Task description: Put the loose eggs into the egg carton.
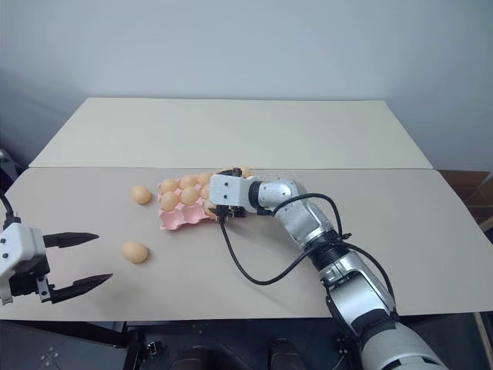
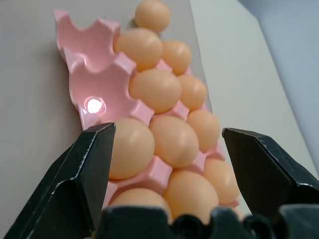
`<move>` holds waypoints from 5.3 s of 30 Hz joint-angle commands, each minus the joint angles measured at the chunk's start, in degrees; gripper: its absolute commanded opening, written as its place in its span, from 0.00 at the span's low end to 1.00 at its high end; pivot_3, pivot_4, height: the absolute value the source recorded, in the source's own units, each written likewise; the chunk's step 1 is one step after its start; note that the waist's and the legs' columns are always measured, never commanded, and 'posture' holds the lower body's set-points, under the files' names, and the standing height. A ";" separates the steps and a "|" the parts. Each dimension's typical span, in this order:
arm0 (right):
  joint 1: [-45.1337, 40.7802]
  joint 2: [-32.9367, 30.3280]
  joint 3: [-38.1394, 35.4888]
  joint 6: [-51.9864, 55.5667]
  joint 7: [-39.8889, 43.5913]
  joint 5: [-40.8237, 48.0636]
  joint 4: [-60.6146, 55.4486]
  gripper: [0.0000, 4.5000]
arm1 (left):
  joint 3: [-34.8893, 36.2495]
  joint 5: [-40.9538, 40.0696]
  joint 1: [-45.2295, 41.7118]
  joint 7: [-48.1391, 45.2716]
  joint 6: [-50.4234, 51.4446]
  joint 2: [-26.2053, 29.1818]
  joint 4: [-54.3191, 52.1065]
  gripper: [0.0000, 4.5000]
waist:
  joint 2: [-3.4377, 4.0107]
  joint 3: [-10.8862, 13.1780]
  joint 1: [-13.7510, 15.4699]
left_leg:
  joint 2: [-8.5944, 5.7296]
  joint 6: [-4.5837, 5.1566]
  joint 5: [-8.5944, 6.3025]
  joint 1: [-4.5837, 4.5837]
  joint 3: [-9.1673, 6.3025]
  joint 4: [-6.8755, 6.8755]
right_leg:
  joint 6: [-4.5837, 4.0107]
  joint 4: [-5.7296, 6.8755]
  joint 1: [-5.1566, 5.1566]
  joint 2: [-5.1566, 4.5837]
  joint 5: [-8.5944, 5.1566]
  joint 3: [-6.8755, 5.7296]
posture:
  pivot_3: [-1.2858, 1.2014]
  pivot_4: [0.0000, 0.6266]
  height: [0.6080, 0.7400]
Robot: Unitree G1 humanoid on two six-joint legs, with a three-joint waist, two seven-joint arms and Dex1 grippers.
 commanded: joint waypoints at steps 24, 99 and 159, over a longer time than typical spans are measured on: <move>28.50 -31.37 -21.82 12.99 21.17 29.12 -38.92 0.89 | 6.27 -2.56 2.63 -3.75 -3.13 -4.42 11.01 1.00 | -0.06 -0.03 0.25 | -0.01 0.01 0.00 0.11 0.03 0.00 | 0.01 -0.06 0.14 -0.01 -0.02 -0.01 | 0.52 0.24 1.00; 30.30 -28.78 -21.00 18.18 5.37 24.24 -48.29 0.90 | -38.37 11.98 -60.26 -9.60 -21.87 -17.43 52.13 0.48 | -0.11 -0.05 1.89 | -0.08 0.02 0.01 -0.15 -0.08 0.31 | 0.03 0.02 0.10 0.03 -0.01 -0.07 | 0.52 0.24 1.00; 30.83 -29.29 -21.27 17.86 7.06 25.95 -46.14 0.90 | -18.79 10.68 -37.84 7.16 -19.03 -4.33 42.99 0.99 | -0.12 -0.07 2.02 | -0.04 0.02 0.00 -0.14 -0.10 0.30 | 0.04 0.02 0.11 0.00 0.00 -0.17 | 0.52 0.24 1.00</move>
